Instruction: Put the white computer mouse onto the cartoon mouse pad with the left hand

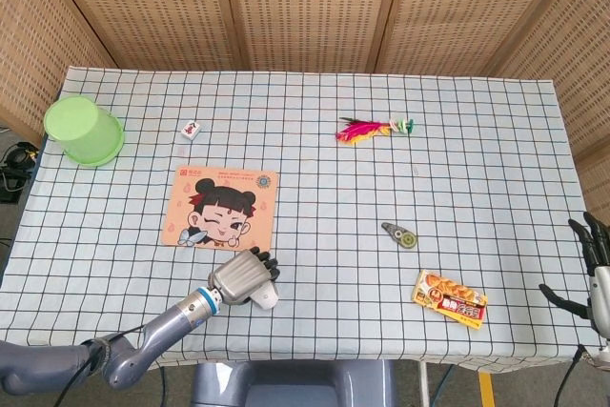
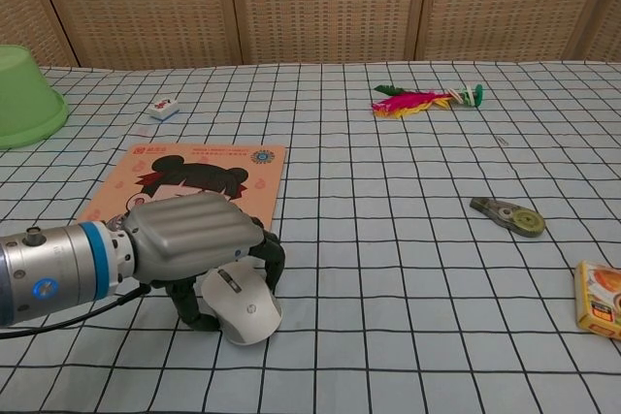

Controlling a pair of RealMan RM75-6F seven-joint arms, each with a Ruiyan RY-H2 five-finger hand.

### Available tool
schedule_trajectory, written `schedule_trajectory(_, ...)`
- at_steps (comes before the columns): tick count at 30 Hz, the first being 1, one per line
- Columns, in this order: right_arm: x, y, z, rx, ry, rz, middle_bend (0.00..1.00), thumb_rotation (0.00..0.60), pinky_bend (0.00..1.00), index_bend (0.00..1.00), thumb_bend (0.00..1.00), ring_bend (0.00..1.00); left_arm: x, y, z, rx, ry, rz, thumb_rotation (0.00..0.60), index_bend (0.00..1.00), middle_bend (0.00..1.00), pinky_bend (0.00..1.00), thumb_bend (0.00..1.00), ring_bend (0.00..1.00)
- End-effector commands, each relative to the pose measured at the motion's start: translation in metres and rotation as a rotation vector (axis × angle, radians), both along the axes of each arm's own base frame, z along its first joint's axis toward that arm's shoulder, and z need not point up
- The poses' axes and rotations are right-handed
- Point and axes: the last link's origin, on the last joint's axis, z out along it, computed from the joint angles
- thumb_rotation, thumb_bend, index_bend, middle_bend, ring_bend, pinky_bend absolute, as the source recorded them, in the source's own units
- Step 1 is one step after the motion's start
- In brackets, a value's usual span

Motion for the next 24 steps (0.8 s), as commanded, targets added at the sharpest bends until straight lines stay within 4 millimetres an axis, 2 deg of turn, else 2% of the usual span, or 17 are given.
schedule_trajectory(1, -0.001, 0.0, 0.0, -0.001, -0.001, -0.004, 0.0, 0.6, 0.0, 0.12, 0.07, 0.0, 0.0, 0.003, 0.007, 0.029, -0.02, -0.021, 0.6, 0.54, 0.3, 0.32, 0.35, 0.27)
schedule_trajectory(4, -0.002, -0.001, 0.001, -0.001, 0.0, -0.01, 0.0, 0.6, 0.0, 0.12, 0.07, 0.0, -0.003, 0.012, 0.018, 0.061, -0.021, -0.048, 0.6, 0.54, 0.3, 0.32, 0.35, 0.27)
schedule_trajectory(6, -0.005, -0.002, 0.001, -0.005, 0.004, -0.022, 0.0, 0.6, 0.0, 0.12, 0.08, 0.0, -0.008, 0.031, 0.04, 0.124, 0.006, -0.113, 0.6, 0.55, 0.3, 0.32, 0.35, 0.27)
schedule_trajectory(9, -0.006, -0.003, 0.001, -0.007, 0.007, -0.03, 0.0, 0.6, 0.0, 0.12, 0.08, 0.0, -0.013, 0.043, 0.054, 0.138, 0.022, -0.152, 0.6, 0.55, 0.3, 0.32, 0.35, 0.27)
schedule_trajectory(14, -0.011, -0.006, 0.0, -0.01, 0.022, -0.058, 0.0, 0.6, 0.0, 0.13, 0.07, 0.0, -0.027, 0.075, 0.078, 0.17, 0.086, -0.266, 0.6, 0.56, 0.3, 0.32, 0.35, 0.27)
schedule_trajectory(19, -0.013, -0.008, -0.001, -0.014, 0.038, -0.072, 0.0, 0.6, 0.0, 0.13, 0.08, 0.0, -0.04, 0.095, 0.087, 0.167, 0.113, -0.374, 0.6, 0.55, 0.3, 0.32, 0.35, 0.27)
schedule_trajectory(24, -0.014, -0.009, -0.002, -0.021, 0.05, -0.082, 0.0, 0.6, 0.0, 0.13, 0.08, 0.0, -0.049, 0.112, 0.087, 0.168, 0.111, -0.412, 0.6, 0.55, 0.3, 0.32, 0.35, 0.27)
